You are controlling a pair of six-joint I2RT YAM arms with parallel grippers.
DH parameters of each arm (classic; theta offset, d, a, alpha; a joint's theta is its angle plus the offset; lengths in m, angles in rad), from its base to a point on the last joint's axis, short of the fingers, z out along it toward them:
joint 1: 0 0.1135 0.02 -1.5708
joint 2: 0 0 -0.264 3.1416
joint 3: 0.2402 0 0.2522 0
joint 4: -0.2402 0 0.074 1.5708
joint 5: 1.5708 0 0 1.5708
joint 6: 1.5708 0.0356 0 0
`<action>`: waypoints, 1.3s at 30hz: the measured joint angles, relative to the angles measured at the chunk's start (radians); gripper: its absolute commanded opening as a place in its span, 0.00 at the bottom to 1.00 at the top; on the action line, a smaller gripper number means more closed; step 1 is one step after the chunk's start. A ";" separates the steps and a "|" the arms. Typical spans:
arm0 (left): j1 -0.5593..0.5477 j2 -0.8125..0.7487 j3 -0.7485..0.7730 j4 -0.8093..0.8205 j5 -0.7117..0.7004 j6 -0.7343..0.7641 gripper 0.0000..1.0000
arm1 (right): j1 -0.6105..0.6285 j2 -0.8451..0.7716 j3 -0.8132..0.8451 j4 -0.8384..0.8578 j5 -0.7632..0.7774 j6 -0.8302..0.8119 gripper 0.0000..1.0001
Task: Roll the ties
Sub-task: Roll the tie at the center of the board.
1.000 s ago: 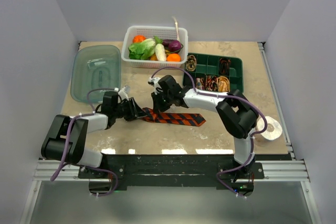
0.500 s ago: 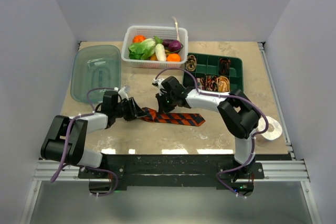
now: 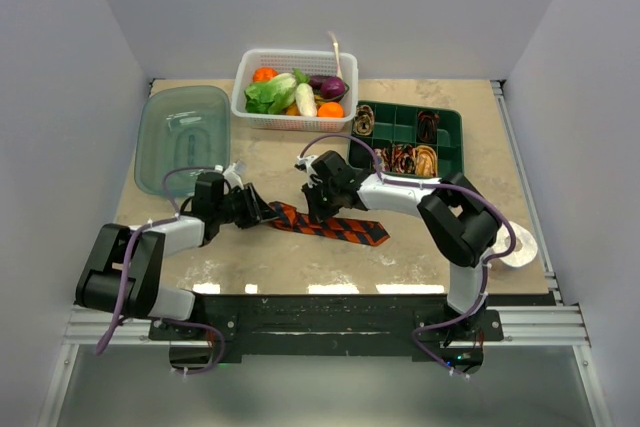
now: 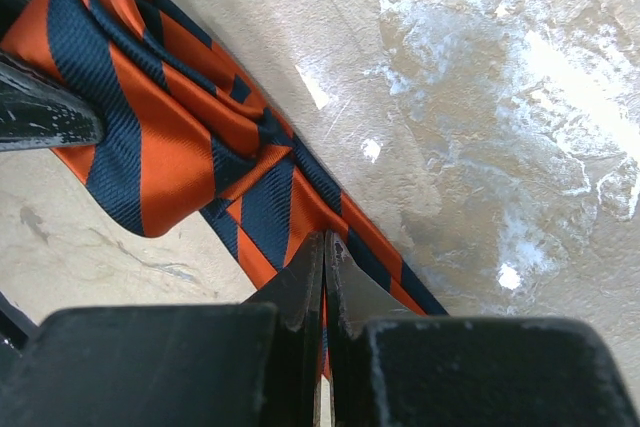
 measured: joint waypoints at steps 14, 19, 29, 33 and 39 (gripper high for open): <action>0.000 -0.011 -0.008 -0.002 -0.032 -0.016 0.27 | 0.000 0.000 0.007 -0.008 0.001 0.000 0.00; 0.000 -0.012 0.012 -0.043 -0.042 0.017 0.27 | 0.000 0.000 0.054 -0.026 0.000 0.000 0.00; -0.033 -0.018 0.087 -0.169 -0.126 0.074 0.25 | 0.027 0.000 0.109 -0.012 -0.033 0.028 0.00; -0.076 -0.018 0.126 -0.219 -0.183 0.088 0.24 | 0.051 0.018 0.118 -0.003 -0.042 0.043 0.00; -0.148 -0.024 0.177 -0.301 -0.290 0.105 0.23 | 0.065 0.065 0.136 -0.002 -0.049 0.048 0.00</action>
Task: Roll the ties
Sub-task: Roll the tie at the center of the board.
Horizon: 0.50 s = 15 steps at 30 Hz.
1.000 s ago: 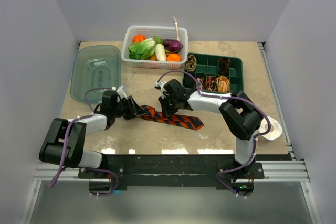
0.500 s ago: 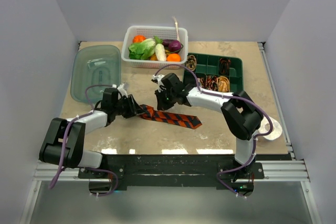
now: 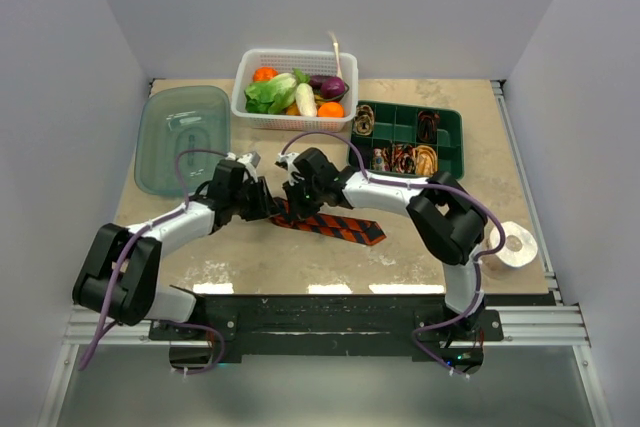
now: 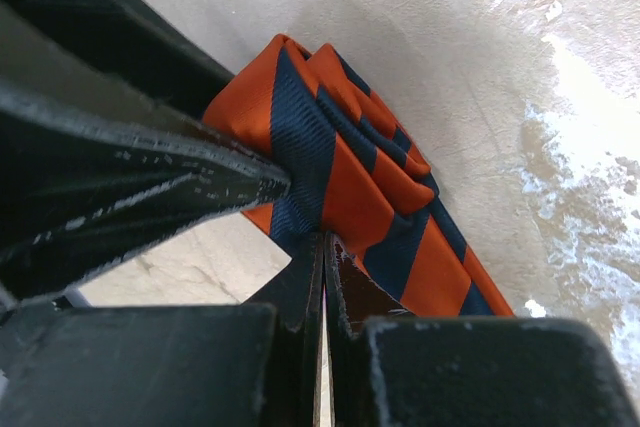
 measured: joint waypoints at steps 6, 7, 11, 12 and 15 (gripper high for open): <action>-0.043 -0.022 0.029 -0.062 -0.079 0.002 0.23 | 0.000 0.008 0.007 -0.001 0.000 0.002 0.00; -0.047 -0.029 0.031 -0.070 -0.089 0.003 0.23 | 0.000 0.011 0.009 0.001 0.000 0.005 0.00; -0.060 -0.049 0.039 -0.101 -0.113 0.010 0.22 | 0.001 0.022 0.014 0.010 -0.005 0.012 0.00; -0.062 -0.054 0.039 -0.106 -0.118 0.012 0.22 | 0.001 0.022 0.014 0.010 -0.008 0.014 0.00; -0.073 -0.075 0.040 -0.118 -0.129 0.019 0.22 | 0.001 0.022 0.014 0.010 -0.008 0.017 0.00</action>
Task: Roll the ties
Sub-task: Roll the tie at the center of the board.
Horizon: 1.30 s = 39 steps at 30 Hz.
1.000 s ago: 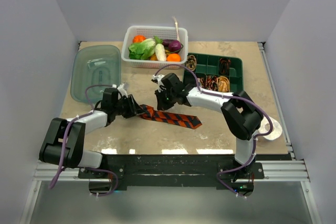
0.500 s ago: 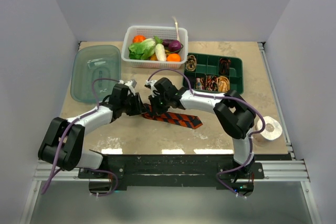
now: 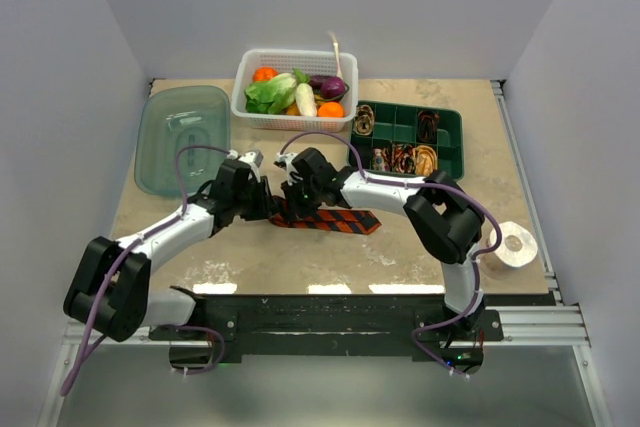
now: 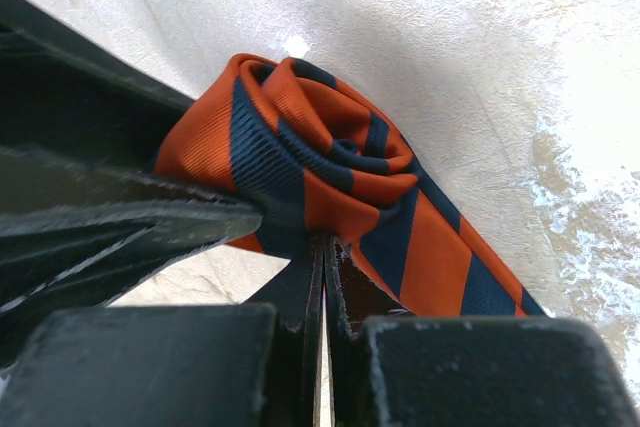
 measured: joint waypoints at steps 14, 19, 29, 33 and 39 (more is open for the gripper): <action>-0.079 0.031 0.114 -0.130 -0.125 0.025 0.21 | -0.001 0.023 -0.005 0.056 -0.026 0.035 0.00; -0.126 0.080 0.174 -0.193 -0.214 0.026 0.21 | -0.002 0.041 -0.015 0.096 -0.035 0.059 0.00; -0.173 0.143 0.263 -0.303 -0.336 0.021 0.19 | -0.011 0.044 -0.028 0.120 -0.052 0.092 0.00; -0.184 0.156 0.286 -0.336 -0.365 0.021 0.19 | -0.017 0.039 -0.039 0.127 -0.054 0.091 0.00; -0.192 0.183 0.326 -0.388 -0.411 0.022 0.20 | -0.054 -0.022 -0.090 0.124 -0.056 0.084 0.00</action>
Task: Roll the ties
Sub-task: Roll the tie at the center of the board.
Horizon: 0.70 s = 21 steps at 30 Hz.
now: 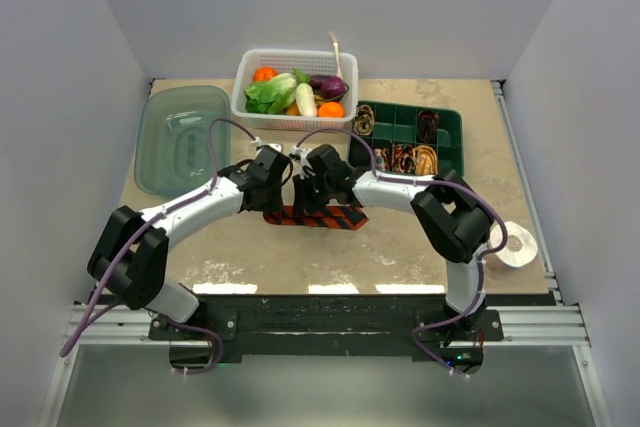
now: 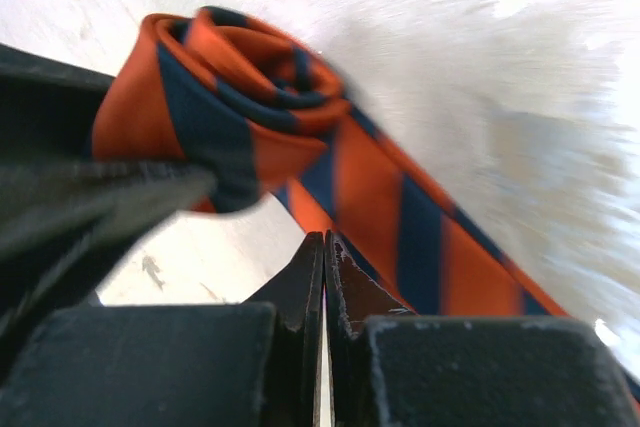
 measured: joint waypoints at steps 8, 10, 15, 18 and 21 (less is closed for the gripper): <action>-0.026 0.043 0.063 -0.124 -0.117 0.000 0.20 | -0.097 -0.095 -0.022 -0.006 0.009 -0.021 0.00; -0.040 0.066 0.083 -0.156 -0.150 -0.001 0.20 | -0.111 -0.099 -0.027 -0.005 0.013 -0.025 0.00; -0.084 0.130 0.134 -0.224 -0.232 -0.029 0.20 | -0.130 -0.099 -0.043 -0.026 0.022 -0.038 0.00; -0.121 0.172 0.164 -0.259 -0.279 -0.051 0.22 | -0.138 -0.099 -0.050 -0.033 0.029 -0.045 0.00; -0.156 0.211 0.189 -0.278 -0.310 -0.062 0.24 | -0.146 -0.099 -0.051 -0.039 0.031 -0.049 0.00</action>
